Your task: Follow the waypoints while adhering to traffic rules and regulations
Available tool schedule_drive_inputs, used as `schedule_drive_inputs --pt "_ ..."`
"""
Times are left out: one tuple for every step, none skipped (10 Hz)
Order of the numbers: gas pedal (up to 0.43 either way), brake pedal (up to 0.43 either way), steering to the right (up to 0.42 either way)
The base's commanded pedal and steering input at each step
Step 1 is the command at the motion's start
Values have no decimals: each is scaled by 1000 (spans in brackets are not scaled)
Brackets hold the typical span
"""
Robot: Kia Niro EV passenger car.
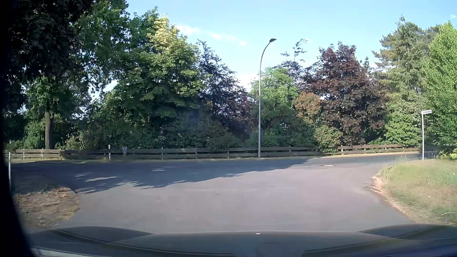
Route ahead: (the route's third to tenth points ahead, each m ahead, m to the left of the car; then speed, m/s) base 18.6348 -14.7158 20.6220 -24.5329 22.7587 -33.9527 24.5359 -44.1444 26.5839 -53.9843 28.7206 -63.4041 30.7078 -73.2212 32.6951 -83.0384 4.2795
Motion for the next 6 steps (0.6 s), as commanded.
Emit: schedule_drive_inputs --pt "0 6 36" --pt "0 6 40" --pt "0 6 48" --pt "0 6 60" --pt "0 6 71" --pt "0 6 86"
